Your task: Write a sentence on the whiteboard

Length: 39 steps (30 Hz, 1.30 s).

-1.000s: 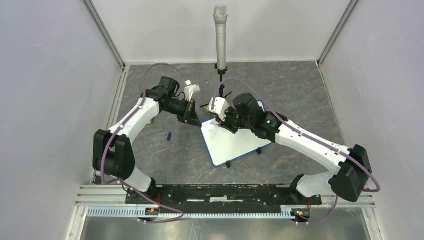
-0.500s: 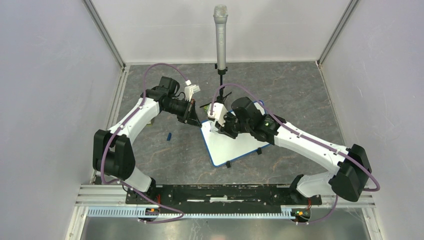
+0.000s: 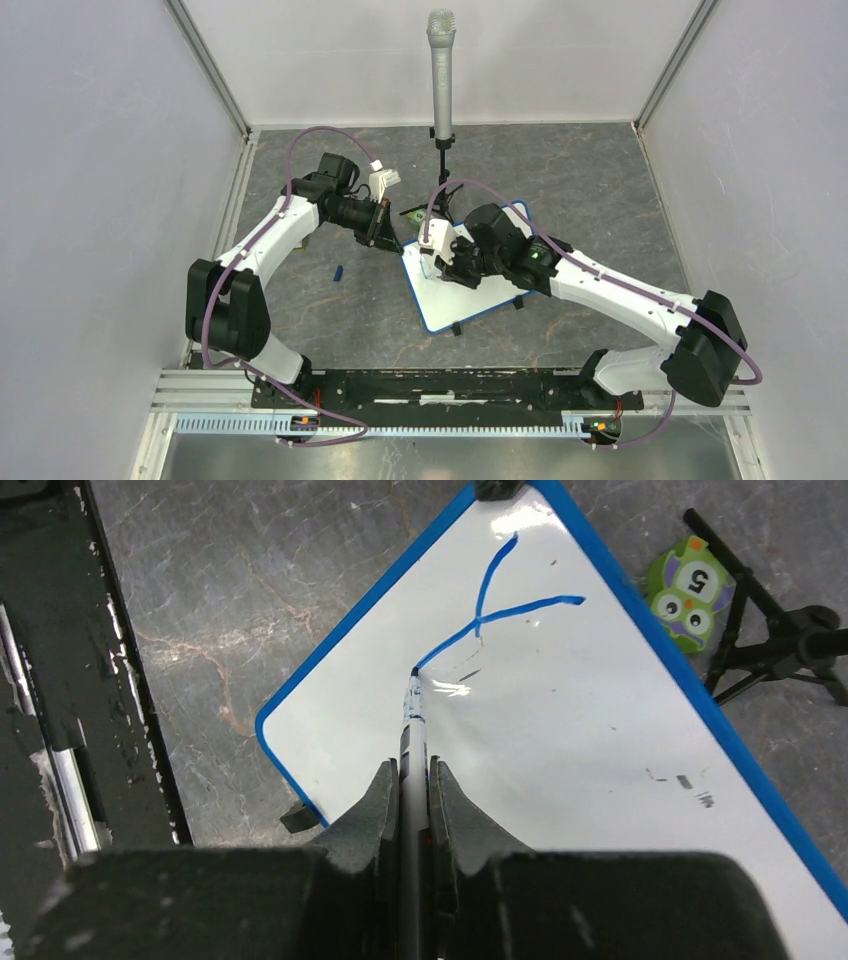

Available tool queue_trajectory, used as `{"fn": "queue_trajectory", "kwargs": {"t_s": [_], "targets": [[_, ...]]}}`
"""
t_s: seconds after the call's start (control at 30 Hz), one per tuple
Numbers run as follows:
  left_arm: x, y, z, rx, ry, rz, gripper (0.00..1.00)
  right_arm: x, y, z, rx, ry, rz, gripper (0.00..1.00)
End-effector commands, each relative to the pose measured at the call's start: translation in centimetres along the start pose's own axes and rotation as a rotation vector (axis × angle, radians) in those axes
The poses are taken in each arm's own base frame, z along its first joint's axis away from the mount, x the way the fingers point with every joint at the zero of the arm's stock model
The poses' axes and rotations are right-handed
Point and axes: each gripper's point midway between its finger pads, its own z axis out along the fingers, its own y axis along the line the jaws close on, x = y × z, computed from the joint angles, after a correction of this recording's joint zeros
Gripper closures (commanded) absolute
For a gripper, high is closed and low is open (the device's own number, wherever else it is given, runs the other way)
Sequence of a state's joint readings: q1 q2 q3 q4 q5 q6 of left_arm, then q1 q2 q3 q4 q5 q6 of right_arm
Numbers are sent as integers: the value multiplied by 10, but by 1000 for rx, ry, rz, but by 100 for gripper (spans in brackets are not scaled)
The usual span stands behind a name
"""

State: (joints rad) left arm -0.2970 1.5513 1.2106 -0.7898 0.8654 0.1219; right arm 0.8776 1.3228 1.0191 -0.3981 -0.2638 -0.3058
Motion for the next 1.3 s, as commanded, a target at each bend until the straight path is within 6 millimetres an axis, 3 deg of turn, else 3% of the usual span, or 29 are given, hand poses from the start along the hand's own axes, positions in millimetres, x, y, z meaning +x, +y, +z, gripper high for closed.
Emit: {"fn": "queue_trajectory", "kwargs": {"t_s": [0.0,0.13,0.33,0.5,0.63,0.97,1.27], "targets": [[-4,-2,-4,-13,-21,61,98,2,9,-7,-31,-2,-21,100],[-3,-1,-4,-13,-19,59,98,-15,8,-14,-29,-48,-27,100],[-3,-2,-4,-13,-20,60,98,-44,-14,-29,60,-131,-27,100],[-4,-3,-4,-12,-22,61,98,-40,-34,-29,128,-123,4,100],[-4,-3,-4,-11,-22,61,98,-40,-38,-26,135,-126,11,100],[-3,-3,-5,-14,-22,64,98,-39,-33,-14,86,-110,23,100],[-2,-2,-5,-14,-20,64,97,-17,-20,-10,41,-62,27,100]]}}
